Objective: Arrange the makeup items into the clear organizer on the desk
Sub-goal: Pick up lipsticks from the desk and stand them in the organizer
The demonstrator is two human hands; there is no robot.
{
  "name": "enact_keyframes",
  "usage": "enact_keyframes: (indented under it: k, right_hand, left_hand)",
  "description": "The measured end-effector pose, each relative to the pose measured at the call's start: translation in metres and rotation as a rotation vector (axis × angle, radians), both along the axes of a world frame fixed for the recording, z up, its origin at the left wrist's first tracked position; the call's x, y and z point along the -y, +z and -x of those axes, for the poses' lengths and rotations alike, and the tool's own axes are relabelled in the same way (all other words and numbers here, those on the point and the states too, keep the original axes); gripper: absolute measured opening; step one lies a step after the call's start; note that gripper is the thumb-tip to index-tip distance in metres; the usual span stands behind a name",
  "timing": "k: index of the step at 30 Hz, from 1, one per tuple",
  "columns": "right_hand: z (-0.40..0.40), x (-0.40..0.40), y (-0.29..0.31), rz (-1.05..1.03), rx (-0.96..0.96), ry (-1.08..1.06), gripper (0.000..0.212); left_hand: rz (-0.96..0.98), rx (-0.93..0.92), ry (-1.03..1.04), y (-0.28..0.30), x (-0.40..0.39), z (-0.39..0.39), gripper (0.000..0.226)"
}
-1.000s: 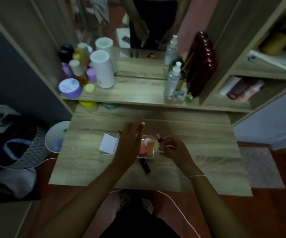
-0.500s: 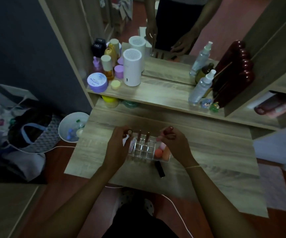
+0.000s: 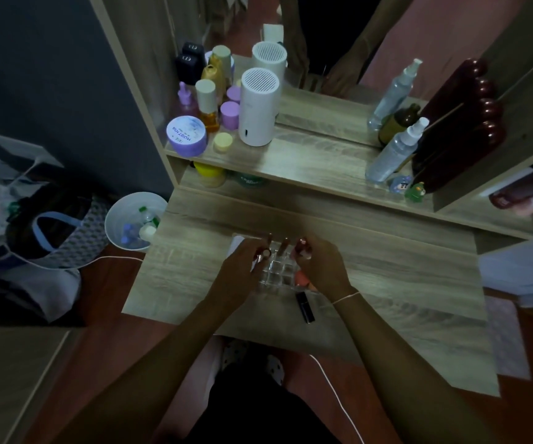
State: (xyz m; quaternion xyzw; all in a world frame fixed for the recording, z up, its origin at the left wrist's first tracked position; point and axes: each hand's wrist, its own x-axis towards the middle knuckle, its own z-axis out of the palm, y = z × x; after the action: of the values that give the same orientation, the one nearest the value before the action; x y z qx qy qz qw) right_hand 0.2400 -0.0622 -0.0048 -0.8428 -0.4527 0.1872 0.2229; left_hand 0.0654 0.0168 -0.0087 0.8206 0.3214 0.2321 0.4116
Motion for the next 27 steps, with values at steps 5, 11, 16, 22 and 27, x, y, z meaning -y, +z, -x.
enact_keyframes:
  k: [5, 11, 16, 22, 27]
  right_hand:
    - [-0.001, -0.003, -0.005, 0.074, 0.076, 0.068, 0.008]
    - [-0.001, -0.004, -0.01, 0.119, 0.135, 0.105, 0.011]
    - [-0.001, -0.003, -0.013, 0.104, 0.134, 0.093, 0.011]
    - [-0.003, 0.007, -0.005, 0.026, 0.105, 0.052, 0.03]
    - [0.001, 0.044, 0.004, -0.114, 0.055, -0.097, 0.023]
  left_hand:
    - [-0.128, -0.026, -0.015, 0.006, 0.0, -0.005, 0.006]
    - [-0.089, -0.028, 0.026, 0.008, -0.001, -0.01, 0.008]
    - [-0.036, -0.057, 0.045, 0.006, -0.001, -0.008, 0.016]
    - [-0.021, -0.023, 0.051, -0.003, -0.001, -0.006, 0.034]
    - [-0.208, -0.02, 0.094, -0.023, 0.015, 0.013, 0.055]
